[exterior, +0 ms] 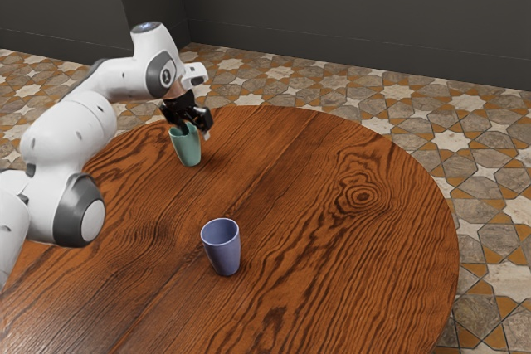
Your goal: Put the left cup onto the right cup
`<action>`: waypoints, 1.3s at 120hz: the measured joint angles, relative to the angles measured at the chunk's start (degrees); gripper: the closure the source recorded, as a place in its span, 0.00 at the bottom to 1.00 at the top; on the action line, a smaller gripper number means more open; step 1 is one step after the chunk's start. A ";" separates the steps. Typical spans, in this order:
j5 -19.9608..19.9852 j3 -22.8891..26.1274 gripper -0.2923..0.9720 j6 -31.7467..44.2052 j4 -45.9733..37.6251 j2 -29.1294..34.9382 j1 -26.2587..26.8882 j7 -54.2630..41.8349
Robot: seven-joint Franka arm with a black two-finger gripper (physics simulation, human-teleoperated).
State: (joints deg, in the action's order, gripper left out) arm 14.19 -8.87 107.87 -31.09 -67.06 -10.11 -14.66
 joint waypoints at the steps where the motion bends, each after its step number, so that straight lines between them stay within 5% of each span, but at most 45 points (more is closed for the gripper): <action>1: 0.00 0.00 0.48 0.04 -0.04 -0.01 0.00 0.00; 20: -0.05 -0.04 0.70 0.57 -0.38 -0.06 0.00 0.08; 44: -0.60 -0.03 0.80 0.61 -0.40 -0.06 0.00 0.36; 112: -5.54 -0.05 0.85 -5.75 -0.68 3.53 0.31 1.00; 156: -8.40 0.86 0.85 -9.59 -21.21 20.18 3.85 1.60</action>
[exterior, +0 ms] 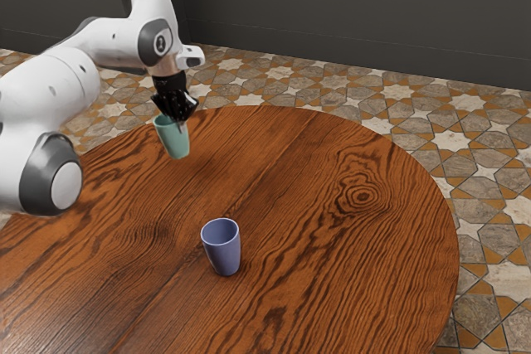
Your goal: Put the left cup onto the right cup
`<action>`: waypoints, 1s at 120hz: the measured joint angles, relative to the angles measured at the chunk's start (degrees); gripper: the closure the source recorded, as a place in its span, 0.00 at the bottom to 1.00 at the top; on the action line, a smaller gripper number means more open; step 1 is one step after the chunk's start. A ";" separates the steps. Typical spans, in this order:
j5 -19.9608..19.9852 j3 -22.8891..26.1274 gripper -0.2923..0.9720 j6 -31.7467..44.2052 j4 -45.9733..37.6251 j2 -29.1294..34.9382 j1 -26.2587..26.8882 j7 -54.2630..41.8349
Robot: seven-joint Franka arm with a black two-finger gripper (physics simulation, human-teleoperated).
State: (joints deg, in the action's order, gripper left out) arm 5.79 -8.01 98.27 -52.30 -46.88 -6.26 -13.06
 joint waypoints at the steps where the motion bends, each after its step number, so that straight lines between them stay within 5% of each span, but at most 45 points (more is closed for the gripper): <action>1: -0.09 0.10 0.85 0.00 -0.43 0.33 0.05 0.03; 68: -2.90 1.03 0.85 3.36 -27.15 22.29 7.94 2.37; 120: -6.58 6.19 0.85 11.02 -46.75 37.45 9.31 8.25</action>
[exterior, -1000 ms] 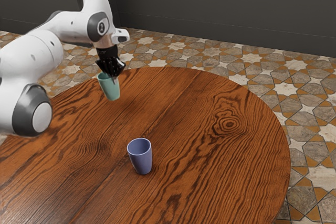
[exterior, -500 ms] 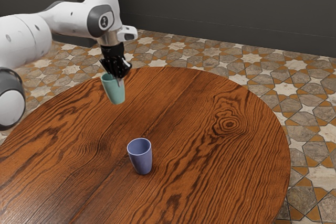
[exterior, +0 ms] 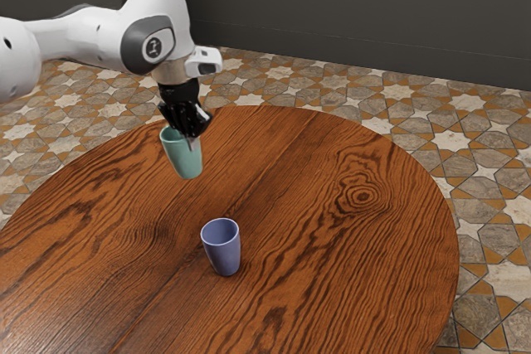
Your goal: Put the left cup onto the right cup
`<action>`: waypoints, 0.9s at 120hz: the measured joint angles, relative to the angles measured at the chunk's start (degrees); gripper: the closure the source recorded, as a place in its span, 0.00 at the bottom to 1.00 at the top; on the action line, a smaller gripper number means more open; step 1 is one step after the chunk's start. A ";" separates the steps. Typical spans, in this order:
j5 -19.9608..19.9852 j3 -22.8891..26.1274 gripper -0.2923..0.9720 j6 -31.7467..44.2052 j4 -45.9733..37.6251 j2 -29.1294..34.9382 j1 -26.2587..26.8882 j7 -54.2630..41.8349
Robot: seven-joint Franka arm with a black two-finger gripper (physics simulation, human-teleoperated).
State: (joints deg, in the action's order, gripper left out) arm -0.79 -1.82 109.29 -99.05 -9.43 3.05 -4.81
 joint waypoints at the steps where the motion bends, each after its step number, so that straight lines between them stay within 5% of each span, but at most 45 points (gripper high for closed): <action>1: -0.04 0.07 0.85 0.17 -0.41 0.30 -0.02 0.16; 65: -0.55 6.30 0.85 4.83 -16.56 13.78 -0.19 8.30; 108: -0.08 9.97 0.85 5.85 -19.79 15.76 -0.06 12.01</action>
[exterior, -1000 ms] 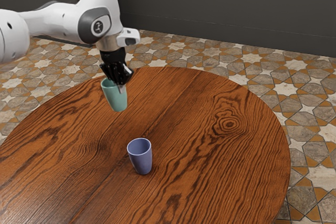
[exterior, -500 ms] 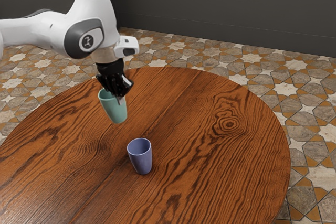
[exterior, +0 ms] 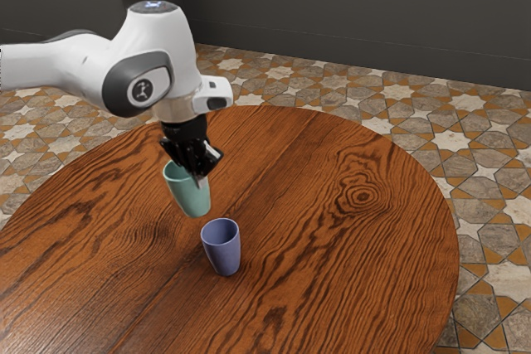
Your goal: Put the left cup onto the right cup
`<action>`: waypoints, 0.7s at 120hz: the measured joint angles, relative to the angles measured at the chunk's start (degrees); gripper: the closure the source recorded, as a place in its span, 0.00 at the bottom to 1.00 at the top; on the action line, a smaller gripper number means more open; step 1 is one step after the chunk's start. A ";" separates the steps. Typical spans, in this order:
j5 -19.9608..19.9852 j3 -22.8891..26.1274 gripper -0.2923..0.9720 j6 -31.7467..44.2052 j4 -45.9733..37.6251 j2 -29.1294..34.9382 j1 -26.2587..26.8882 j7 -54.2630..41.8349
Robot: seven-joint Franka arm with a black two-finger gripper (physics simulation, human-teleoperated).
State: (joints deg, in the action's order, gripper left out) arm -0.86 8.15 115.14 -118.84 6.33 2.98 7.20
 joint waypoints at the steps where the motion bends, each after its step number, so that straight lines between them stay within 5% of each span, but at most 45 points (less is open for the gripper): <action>1: 0.02 0.09 0.85 0.05 0.00 -0.03 0.00 0.07; 84: 0.59 2.46 0.85 5.14 -1.78 -3.27 0.39 4.14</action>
State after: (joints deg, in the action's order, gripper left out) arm -0.28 10.61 120.28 -120.61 3.07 3.37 11.34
